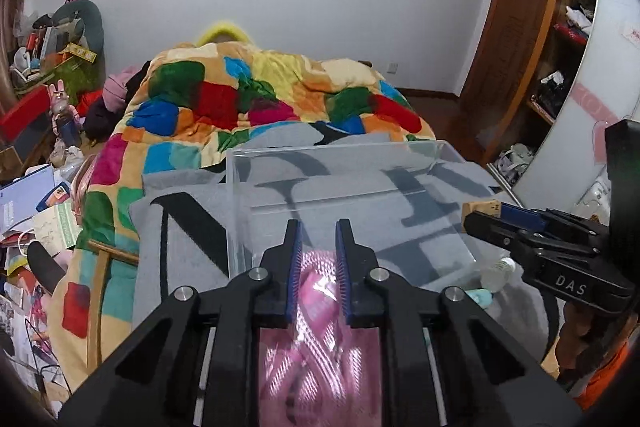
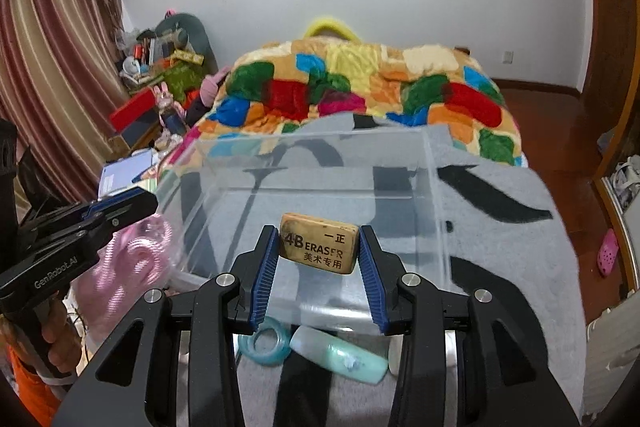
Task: Organize objects
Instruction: 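Carry the rope bag into the clear box with the left tool while the right tool drops the eraser in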
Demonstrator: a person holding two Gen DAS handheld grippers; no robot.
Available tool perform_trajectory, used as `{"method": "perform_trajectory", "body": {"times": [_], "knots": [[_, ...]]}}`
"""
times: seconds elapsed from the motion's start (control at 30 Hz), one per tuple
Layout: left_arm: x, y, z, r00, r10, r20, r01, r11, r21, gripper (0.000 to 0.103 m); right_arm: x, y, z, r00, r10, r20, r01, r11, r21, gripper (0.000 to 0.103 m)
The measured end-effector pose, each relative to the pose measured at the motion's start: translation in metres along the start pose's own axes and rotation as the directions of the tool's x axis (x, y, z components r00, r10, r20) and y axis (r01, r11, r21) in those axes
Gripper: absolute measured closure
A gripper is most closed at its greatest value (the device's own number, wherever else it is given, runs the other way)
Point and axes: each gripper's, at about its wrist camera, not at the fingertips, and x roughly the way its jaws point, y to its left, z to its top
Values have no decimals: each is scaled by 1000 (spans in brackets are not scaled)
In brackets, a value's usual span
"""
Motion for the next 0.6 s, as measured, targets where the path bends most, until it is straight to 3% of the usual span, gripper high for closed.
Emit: {"method": "perform_trajectory", "body": {"times": [0.27, 0.6], "knots": [[13, -6, -1, 1000, 23, -16, -23, 999, 38, 87, 20, 6, 2, 998, 14, -55, -15, 999, -33, 66], [32, -18, 26, 1000, 9, -13, -8, 998, 60, 87, 30, 12, 1, 995, 18, -102, -26, 996, -82, 65]]}}
